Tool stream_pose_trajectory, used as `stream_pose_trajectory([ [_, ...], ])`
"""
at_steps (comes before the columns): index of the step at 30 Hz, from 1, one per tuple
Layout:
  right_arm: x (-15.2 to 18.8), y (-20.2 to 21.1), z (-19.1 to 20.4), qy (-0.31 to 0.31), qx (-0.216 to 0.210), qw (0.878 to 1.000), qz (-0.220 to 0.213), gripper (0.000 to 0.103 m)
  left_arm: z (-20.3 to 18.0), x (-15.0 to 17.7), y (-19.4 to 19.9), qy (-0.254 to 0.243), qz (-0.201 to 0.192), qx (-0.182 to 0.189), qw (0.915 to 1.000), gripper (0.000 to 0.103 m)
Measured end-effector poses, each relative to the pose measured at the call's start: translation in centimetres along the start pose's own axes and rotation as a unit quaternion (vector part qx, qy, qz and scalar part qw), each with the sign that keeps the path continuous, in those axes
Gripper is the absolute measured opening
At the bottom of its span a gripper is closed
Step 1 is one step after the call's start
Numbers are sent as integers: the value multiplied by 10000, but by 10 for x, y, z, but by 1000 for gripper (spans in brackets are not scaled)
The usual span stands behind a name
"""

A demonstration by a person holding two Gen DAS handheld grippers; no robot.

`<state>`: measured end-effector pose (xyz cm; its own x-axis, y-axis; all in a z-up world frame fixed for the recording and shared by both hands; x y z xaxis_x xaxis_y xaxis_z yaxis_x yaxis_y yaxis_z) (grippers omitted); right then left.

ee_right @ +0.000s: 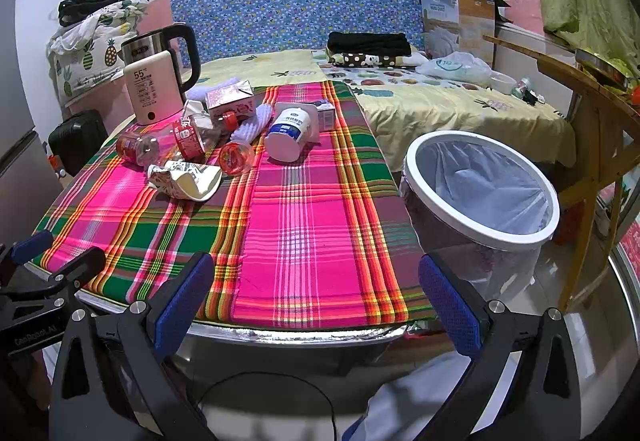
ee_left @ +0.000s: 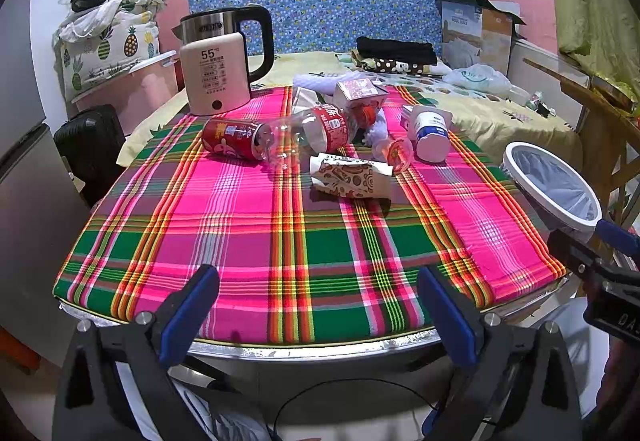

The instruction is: Collect trash

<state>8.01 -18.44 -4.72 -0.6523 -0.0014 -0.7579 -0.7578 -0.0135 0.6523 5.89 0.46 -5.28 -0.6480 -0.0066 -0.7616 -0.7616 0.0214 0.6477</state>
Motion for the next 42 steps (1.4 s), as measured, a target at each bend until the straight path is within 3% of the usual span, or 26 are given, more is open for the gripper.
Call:
stream_pose_trajectory([
  [35,-10,-9,-1,27,-5,10000,-47,103,-3,-14,-14,-183,67,-93,9998,101],
  [42,-28,-22,-5,-44,-148,9998,-109,103,-4,-38,-40,-197,38,210,9996,93],
])
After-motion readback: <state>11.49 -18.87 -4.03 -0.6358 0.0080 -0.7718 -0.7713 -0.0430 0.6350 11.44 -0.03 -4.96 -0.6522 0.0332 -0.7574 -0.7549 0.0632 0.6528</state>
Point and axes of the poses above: each gripper's, at about its wrist camera, not at the fingertips, and y roughly against the way its jaws point, z to its left, x to its underside, the point moved 8 cm from there along -y, roughly the way its jaws point, and after that the axes turned 2 degrees about x, right-handed, at the moved point
